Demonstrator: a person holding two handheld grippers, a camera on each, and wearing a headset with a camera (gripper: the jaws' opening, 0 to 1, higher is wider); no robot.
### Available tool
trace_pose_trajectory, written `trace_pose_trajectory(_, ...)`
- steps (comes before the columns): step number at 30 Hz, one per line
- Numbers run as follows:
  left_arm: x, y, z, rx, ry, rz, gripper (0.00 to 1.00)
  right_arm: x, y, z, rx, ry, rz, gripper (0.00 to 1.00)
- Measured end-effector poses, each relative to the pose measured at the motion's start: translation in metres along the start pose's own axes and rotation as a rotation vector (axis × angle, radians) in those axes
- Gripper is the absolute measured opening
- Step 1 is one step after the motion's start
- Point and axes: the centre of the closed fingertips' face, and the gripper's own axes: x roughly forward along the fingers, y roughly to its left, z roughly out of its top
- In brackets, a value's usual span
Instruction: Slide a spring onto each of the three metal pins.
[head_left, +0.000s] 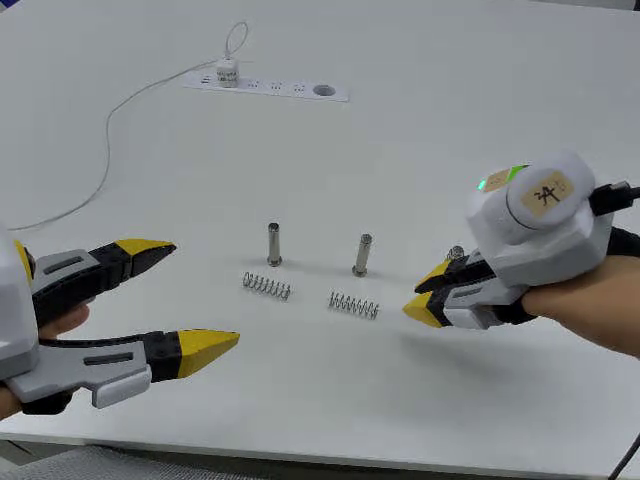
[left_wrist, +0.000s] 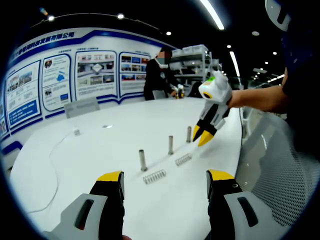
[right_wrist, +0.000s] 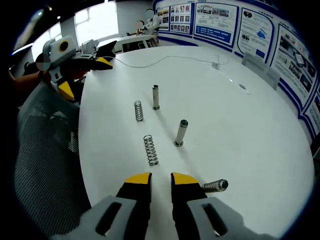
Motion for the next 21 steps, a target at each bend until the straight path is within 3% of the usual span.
trace_pose_trajectory(13,0.001,-0.002,0.0,-0.001,0.0,-0.006,0.69,0.03,0.012,0.032,-0.115,0.017,0.064,0.17)
trace_pose_trajectory(21,0.001,-0.002,0.0,-0.004,-0.002,-0.007,0.69,0.049,0.017,0.039,-0.179,0.063,0.091,0.17)
